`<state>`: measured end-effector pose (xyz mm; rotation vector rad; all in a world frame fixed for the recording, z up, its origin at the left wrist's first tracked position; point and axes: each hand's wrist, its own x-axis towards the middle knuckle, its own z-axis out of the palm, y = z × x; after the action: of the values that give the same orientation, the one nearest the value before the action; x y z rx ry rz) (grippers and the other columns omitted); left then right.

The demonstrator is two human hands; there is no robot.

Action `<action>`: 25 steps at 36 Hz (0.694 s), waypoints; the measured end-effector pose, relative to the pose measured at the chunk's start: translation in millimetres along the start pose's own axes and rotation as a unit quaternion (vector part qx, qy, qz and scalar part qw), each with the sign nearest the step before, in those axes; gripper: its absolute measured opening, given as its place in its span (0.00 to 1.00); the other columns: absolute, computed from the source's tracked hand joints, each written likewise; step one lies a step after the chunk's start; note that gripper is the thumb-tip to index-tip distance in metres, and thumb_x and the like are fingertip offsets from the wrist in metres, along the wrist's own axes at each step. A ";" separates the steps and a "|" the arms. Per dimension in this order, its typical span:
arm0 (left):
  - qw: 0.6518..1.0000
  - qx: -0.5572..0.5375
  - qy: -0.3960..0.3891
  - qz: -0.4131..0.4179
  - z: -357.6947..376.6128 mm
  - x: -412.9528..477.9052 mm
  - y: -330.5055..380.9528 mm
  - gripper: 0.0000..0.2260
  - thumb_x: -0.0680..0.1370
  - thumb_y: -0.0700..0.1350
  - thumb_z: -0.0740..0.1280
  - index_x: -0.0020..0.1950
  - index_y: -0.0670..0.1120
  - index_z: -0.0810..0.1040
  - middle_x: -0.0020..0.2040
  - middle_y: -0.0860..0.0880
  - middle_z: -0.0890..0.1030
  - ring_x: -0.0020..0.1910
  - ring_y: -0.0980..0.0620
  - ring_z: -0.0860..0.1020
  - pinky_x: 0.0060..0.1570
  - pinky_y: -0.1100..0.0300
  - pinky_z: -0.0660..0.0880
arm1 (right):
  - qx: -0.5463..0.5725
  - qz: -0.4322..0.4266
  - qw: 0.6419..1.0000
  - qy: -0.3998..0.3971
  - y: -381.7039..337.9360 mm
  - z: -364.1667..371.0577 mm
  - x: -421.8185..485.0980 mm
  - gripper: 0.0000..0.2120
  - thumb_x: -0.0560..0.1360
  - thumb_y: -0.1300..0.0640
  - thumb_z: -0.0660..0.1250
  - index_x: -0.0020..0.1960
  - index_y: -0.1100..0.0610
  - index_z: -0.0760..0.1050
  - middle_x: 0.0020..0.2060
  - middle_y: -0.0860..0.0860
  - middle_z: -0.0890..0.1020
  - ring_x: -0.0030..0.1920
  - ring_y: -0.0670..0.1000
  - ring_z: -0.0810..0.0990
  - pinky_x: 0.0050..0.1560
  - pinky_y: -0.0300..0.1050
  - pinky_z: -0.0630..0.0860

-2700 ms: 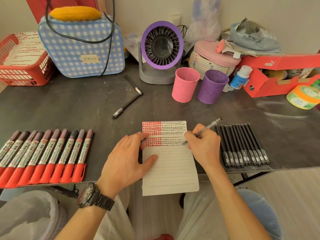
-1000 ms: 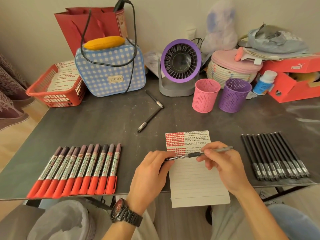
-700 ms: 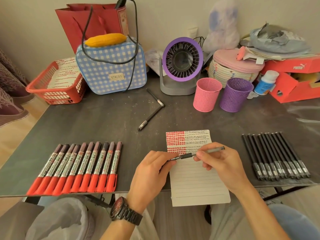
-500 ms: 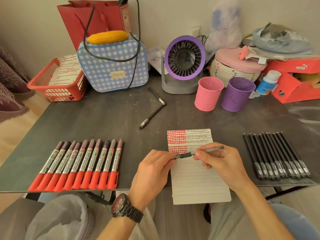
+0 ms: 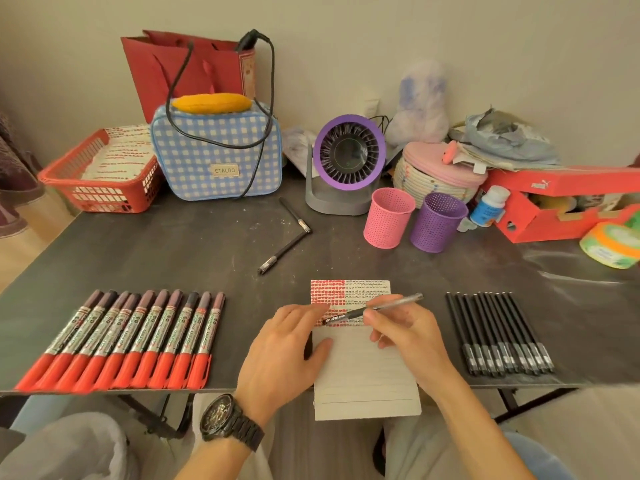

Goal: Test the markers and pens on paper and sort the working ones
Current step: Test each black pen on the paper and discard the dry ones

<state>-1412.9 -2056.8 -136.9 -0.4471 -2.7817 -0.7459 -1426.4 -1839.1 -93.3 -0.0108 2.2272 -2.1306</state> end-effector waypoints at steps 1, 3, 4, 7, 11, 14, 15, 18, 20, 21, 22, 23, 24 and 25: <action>1.000 0.011 -0.010 -0.013 0.5 1.0 -1.5 0.24 0.80 0.61 0.61 0.74 0.55 0.71 0.72 0.57 0.73 0.72 0.54 0.68 0.70 0.53 0.69 | 0.020 0.005 1.000 0.008 -3.8 -3.5 -1.0 0.05 0.72 0.57 0.77 0.48 0.52 0.85 0.39 0.55 0.85 0.34 0.50 0.81 0.33 0.41 0.78; 0.998 0.041 -0.037 -0.032 1.4 2.7 -3.4 0.25 0.80 0.64 0.56 0.75 0.58 0.70 0.77 0.56 0.67 0.77 0.52 0.62 0.76 0.50 0.58 | 0.071 0.020 0.997 0.025 -11.6 -14.0 -2.9 0.10 0.68 0.52 0.77 0.48 0.52 0.85 0.40 0.54 0.85 0.35 0.50 0.81 0.33 0.41 0.77; 0.997 0.050 -0.049 -0.039 2.1 3.7 -4.1 0.25 0.80 0.66 0.54 0.75 0.59 0.69 0.78 0.55 0.64 0.79 0.51 0.59 0.78 0.49 0.52 | 0.098 0.028 0.994 0.036 -15.2 -21.2 -3.4 0.10 0.67 0.52 0.77 0.48 0.52 0.85 0.41 0.54 0.85 0.35 0.50 0.81 0.33 0.41 0.78; 0.994 0.063 -0.071 -0.054 4.3 6.0 -6.1 0.26 0.80 0.68 0.50 0.76 0.62 0.65 0.80 0.57 0.60 0.80 0.52 0.54 0.78 0.48 0.43 | 0.141 0.038 0.987 0.065 -27.0 -51.8 -4.4 0.07 0.69 0.54 0.75 0.47 0.49 0.85 0.43 0.51 0.85 0.41 0.50 0.85 0.37 0.40 0.81; 0.992 0.070 -0.080 -0.066 5.8 8.7 -7.6 0.28 0.79 0.70 0.48 0.76 0.63 0.64 0.80 0.58 0.60 0.80 0.52 0.55 0.77 0.48 0.43 | 0.181 0.030 0.976 0.120 -43.6 -105.6 -4.0 0.07 0.72 0.57 0.72 0.49 0.51 0.84 0.45 0.50 0.85 0.50 0.52 0.87 0.45 0.43 0.83; 0.990 0.084 -0.091 -0.069 7.5 10.2 -8.1 0.28 0.79 0.71 0.46 0.76 0.64 0.63 0.80 0.58 0.60 0.80 0.53 0.54 0.77 0.48 0.43 | 0.164 0.021 0.968 0.186 -54.4 -148.9 -1.4 0.05 0.78 0.61 0.69 0.53 0.57 0.80 0.47 0.50 0.86 0.54 0.55 0.87 0.48 0.45 0.84; 0.989 0.087 -0.093 -0.069 7.8 10.4 -8.1 0.29 0.79 0.71 0.46 0.77 0.64 0.62 0.80 0.59 0.60 0.80 0.53 0.54 0.78 0.48 0.43 | 0.136 0.021 0.969 0.206 -56.8 -163.3 -1.0 0.05 0.80 0.61 0.67 0.55 0.58 0.79 0.50 0.51 0.85 0.54 0.55 0.87 0.50 0.46 0.84; 0.989 0.089 -0.095 -0.068 6.0 9.7 -7.3 0.30 0.78 0.72 0.45 0.77 0.63 0.64 0.79 0.58 0.61 0.80 0.52 0.56 0.79 0.47 0.46 | -0.003 0.036 0.971 0.237 -60.0 -199.1 -0.7 0.10 0.83 0.60 0.64 0.63 0.59 0.76 0.55 0.53 0.81 0.48 0.50 0.88 0.55 0.48 0.81; 0.989 0.091 -0.094 -0.067 3.0 8.4 -6.0 0.31 0.78 0.72 0.43 0.76 0.62 0.65 0.79 0.57 0.63 0.80 0.51 0.58 0.79 0.46 0.49 | -0.128 0.059 0.960 0.244 -59.9 -216.1 -0.6 0.15 0.83 0.60 0.65 0.69 0.60 0.72 0.52 0.51 0.80 0.41 0.47 0.87 0.49 0.44 0.82; 0.989 0.091 -0.094 -0.068 1.4 7.8 -5.1 0.32 0.78 0.72 0.43 0.76 0.62 0.65 0.79 0.56 0.64 0.80 0.51 0.58 0.79 0.46 0.50 | -0.192 0.077 0.949 0.240 -59.4 -222.7 -0.8 0.17 0.83 0.60 0.66 0.70 0.61 0.71 0.50 0.50 0.81 0.38 0.46 0.87 0.45 0.42 0.82; 0.989 0.089 -0.095 -0.071 -0.3 7.5 -3.7 0.31 0.78 0.71 0.44 0.76 0.61 0.66 0.79 0.55 0.64 0.79 0.50 0.59 0.79 0.45 0.50 | -0.251 0.097 0.935 0.229 -58.2 -227.9 -0.6 0.19 0.82 0.59 0.67 0.71 0.61 0.70 0.48 0.49 0.82 0.37 0.46 0.86 0.43 0.42 0.82; 0.989 0.086 -0.097 -0.075 -2.0 7.2 -2.2 0.31 0.78 0.71 0.45 0.76 0.60 0.67 0.79 0.55 0.65 0.79 0.50 0.59 0.79 0.45 0.51 | -0.307 0.117 0.920 0.213 -56.9 -231.8 -0.3 0.21 0.81 0.58 0.68 0.72 0.61 0.70 0.46 0.49 0.83 0.36 0.46 0.86 0.44 0.44 0.83; 0.988 0.085 -0.099 -0.078 -3.5 7.2 -0.5 0.31 0.78 0.70 0.46 0.76 0.60 0.67 0.79 0.55 0.65 0.79 0.50 0.59 0.79 0.44 0.52 | -0.356 0.134 0.904 0.195 -55.3 -234.5 0.1 0.23 0.80 0.57 0.70 0.73 0.60 0.70 0.44 0.48 0.85 0.37 0.47 0.86 0.45 0.47 0.83; 0.988 0.086 -0.101 -0.080 -4.8 7.1 0.9 0.31 0.77 0.70 0.47 0.76 0.60 0.67 0.79 0.54 0.65 0.79 0.49 0.59 0.79 0.44 0.52 | -0.397 0.149 0.888 0.177 -53.7 -236.1 0.0 0.25 0.79 0.56 0.71 0.73 0.59 0.69 0.42 0.48 0.86 0.37 0.48 0.86 0.46 0.48 0.83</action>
<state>-1418.5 -2056.9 -130.4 -0.2829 -3.0687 -0.5105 -1439.6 -1606.0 -29.5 0.6742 2.8961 -1.0146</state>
